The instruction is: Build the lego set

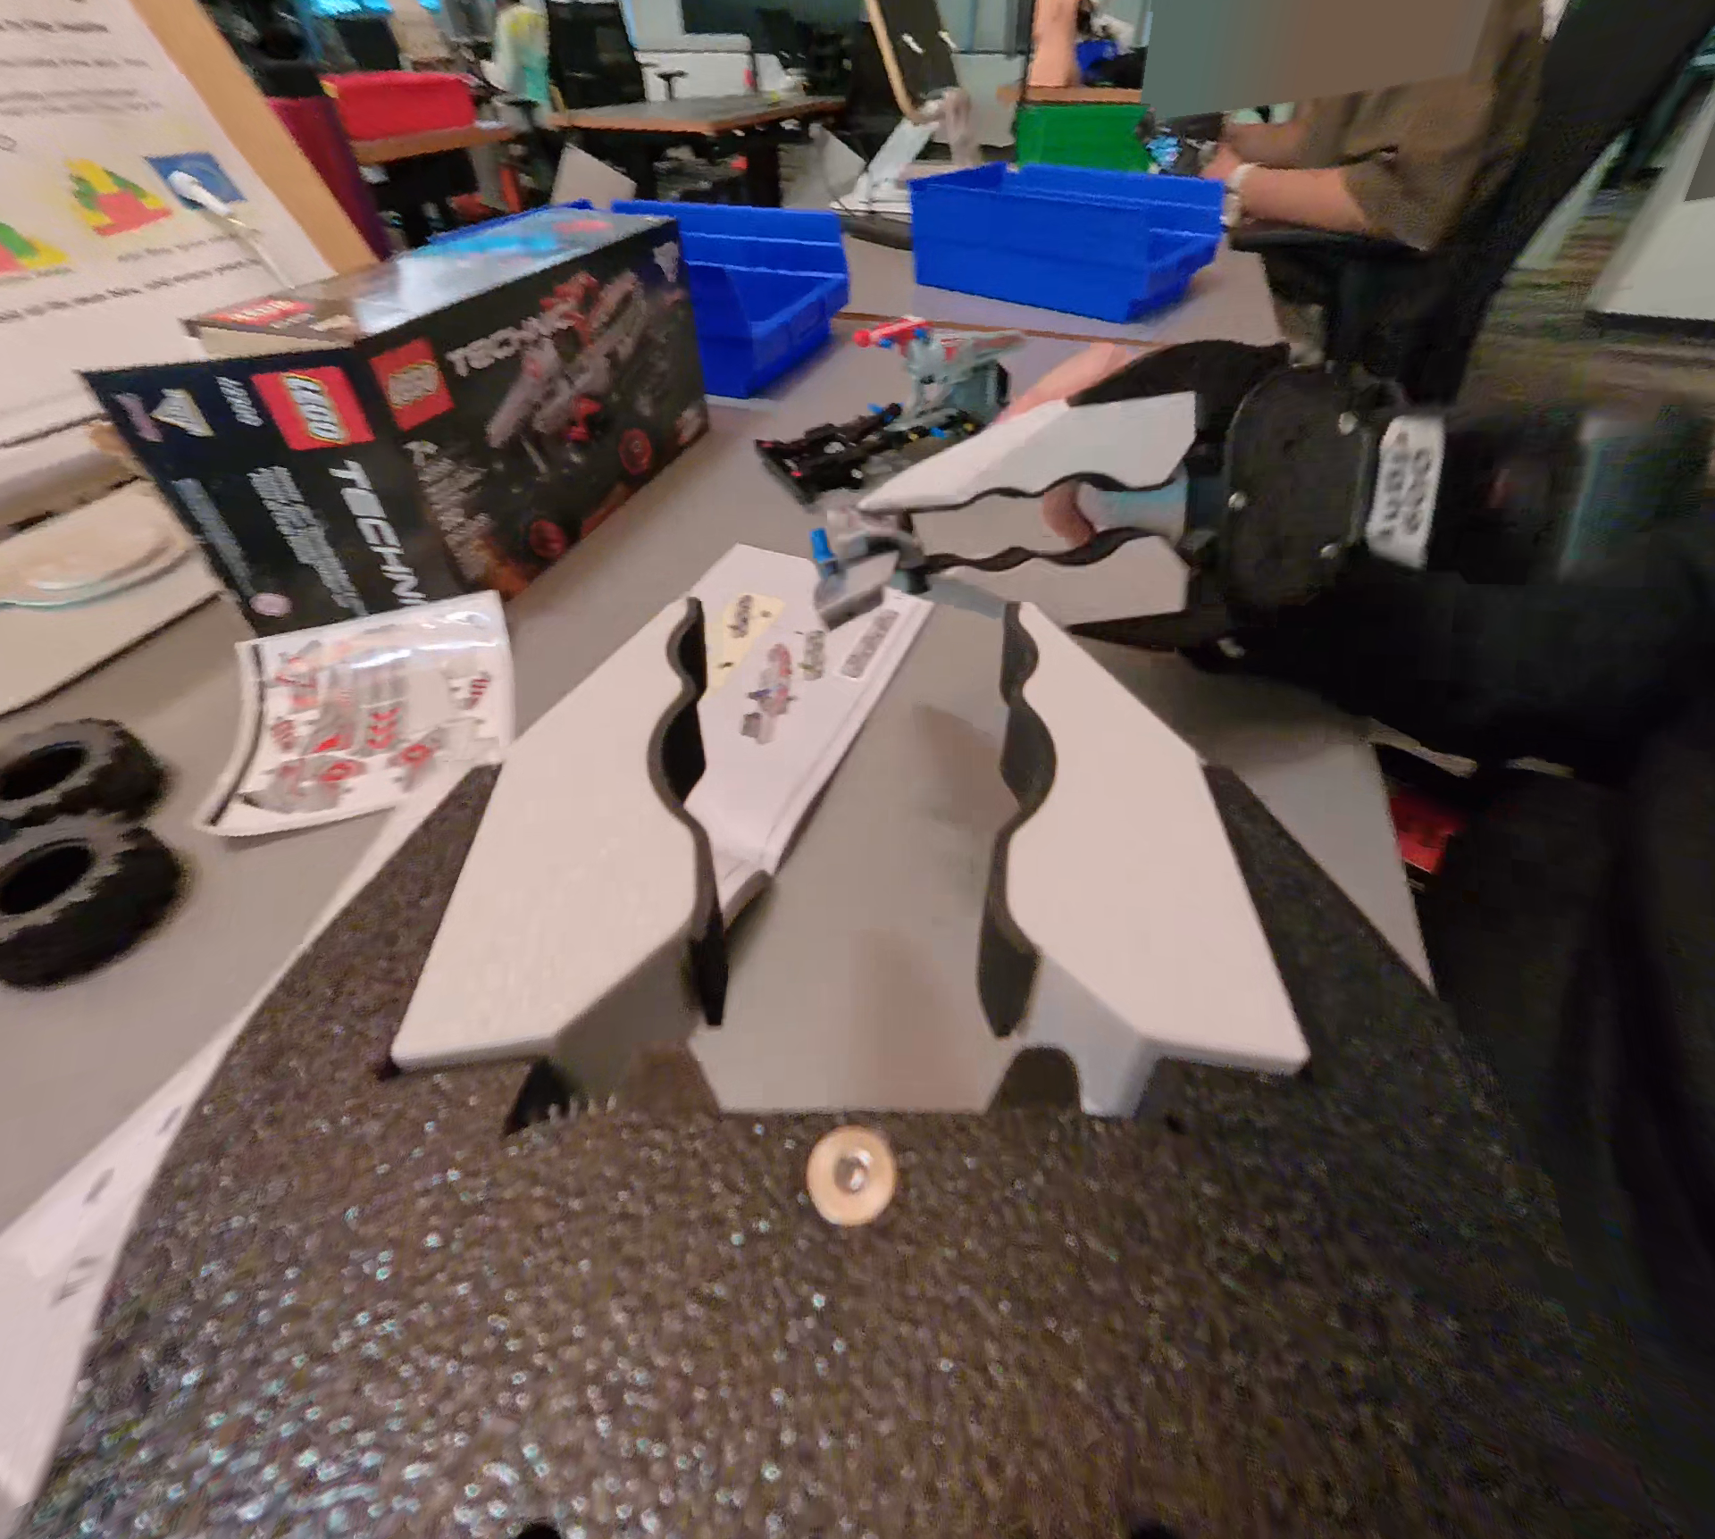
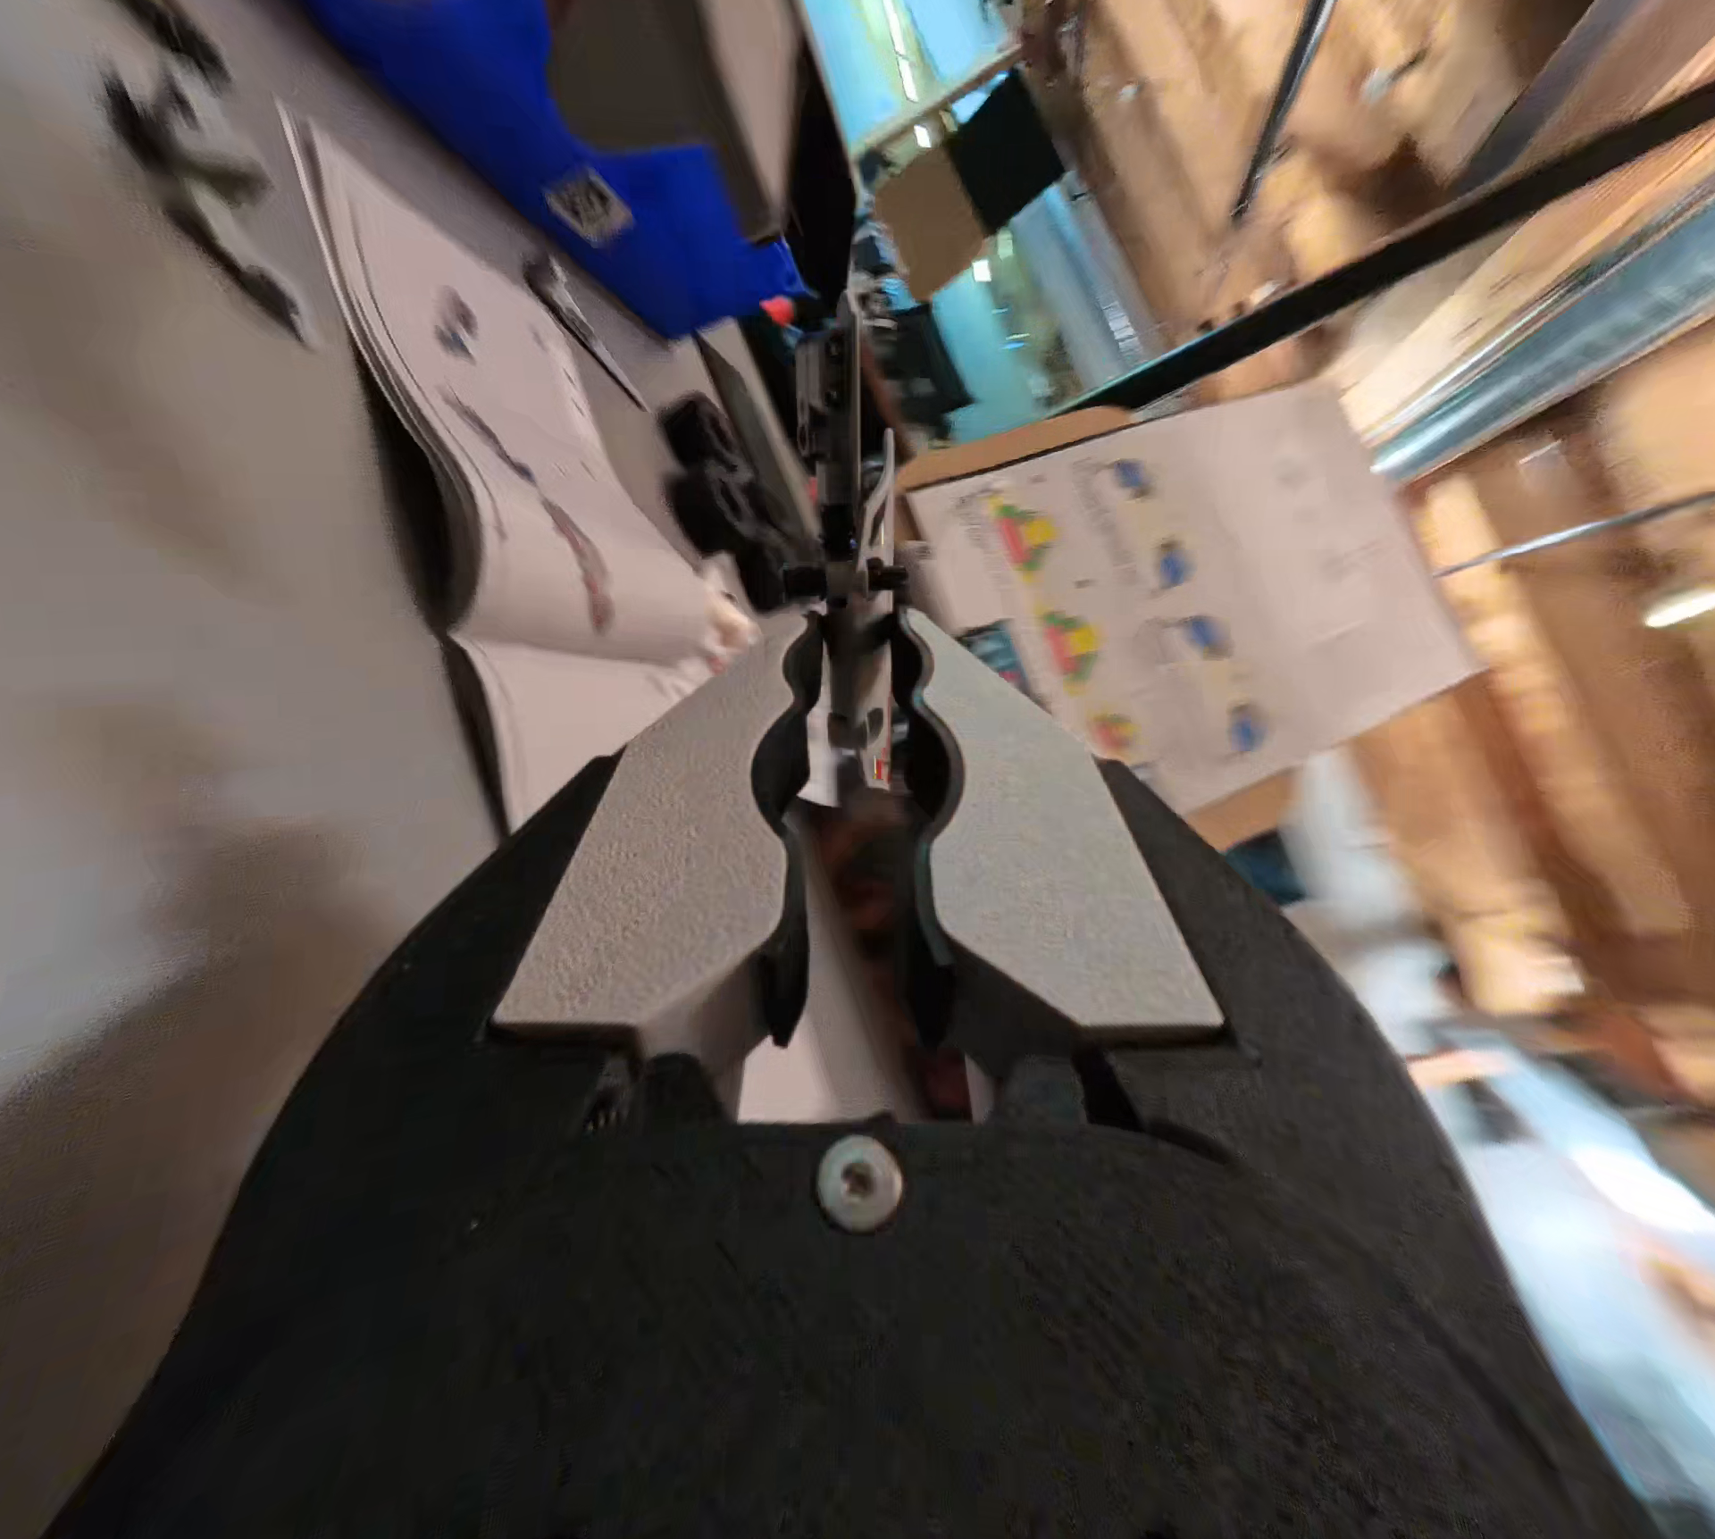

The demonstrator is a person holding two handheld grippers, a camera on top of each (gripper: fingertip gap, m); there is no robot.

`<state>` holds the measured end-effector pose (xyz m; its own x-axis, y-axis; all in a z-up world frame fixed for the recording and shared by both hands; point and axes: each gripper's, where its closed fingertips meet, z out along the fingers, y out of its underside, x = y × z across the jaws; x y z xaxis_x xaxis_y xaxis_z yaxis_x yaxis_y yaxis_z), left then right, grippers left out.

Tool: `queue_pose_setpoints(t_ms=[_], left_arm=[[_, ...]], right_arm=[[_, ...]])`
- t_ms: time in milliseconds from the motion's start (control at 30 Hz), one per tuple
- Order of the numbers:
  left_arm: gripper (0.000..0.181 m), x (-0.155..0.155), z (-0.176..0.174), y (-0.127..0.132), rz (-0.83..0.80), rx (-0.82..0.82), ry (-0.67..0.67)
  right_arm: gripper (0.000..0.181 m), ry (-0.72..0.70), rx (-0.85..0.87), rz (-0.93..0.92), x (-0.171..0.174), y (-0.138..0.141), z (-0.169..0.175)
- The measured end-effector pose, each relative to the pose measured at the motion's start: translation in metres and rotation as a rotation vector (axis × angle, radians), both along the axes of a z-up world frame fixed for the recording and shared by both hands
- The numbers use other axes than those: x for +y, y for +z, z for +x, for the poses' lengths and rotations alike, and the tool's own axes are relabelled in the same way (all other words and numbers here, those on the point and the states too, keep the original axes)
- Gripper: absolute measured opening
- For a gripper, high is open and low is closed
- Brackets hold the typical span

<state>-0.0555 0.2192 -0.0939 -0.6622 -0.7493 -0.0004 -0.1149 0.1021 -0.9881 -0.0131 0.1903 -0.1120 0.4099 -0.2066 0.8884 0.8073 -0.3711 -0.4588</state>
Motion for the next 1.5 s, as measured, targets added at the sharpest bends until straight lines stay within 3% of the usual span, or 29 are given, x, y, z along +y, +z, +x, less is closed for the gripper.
queue_pose_setpoints(t_ms=[67, 167, 400, 500, 700, 1067, 1167, 1300, 1500], left_arm=[[0.062, -0.004, 0.0, -0.004, -0.036, 0.069, -0.013], [0.054, -0.005, 0.003, -0.012, -0.153, 0.22, -0.005], [0.036, -0.011, -0.001, -0.02, -0.392, 0.402, -0.107], [0.02, -0.009, -0.002, -0.023, -0.475, 0.476, -0.134], [0.017, -0.006, -0.002, -0.034, -0.55, 0.544, -0.172], [0.007, 0.004, -0.005, -0.063, -0.401, 0.554, -0.182], [0.006, 0.005, -0.004, -0.077, -0.324, 0.577, -0.156], [0.005, 0.005, -0.004, -0.087, -0.24, 0.582, -0.14], [0.005, 0.004, -0.007, -0.107, -0.134, 0.629, -0.127]], right_arm=[[0.012, -0.065, -0.217, -0.06, 0.001, -0.003, -0.001], [0.012, -0.099, -0.367, -0.084, 0.005, -0.003, -0.01], [0.013, -0.131, -0.473, -0.085, 0.006, -0.002, -0.014], [0.013, -0.145, -0.501, -0.08, 0.007, -0.001, -0.015], [0.013, -0.155, -0.48, -0.106, 0.009, -0.007, -0.017], [0.022, -0.05, -0.285, -0.216, 0.006, -0.044, -0.023], [0.013, -0.025, -0.204, -0.275, 0.005, -0.06, -0.024], [0.017, 0.001, -0.182, -0.335, 0.004, -0.072, -0.024], [0.017, 0.081, -0.011, -0.388, 0.003, -0.086, -0.03]])
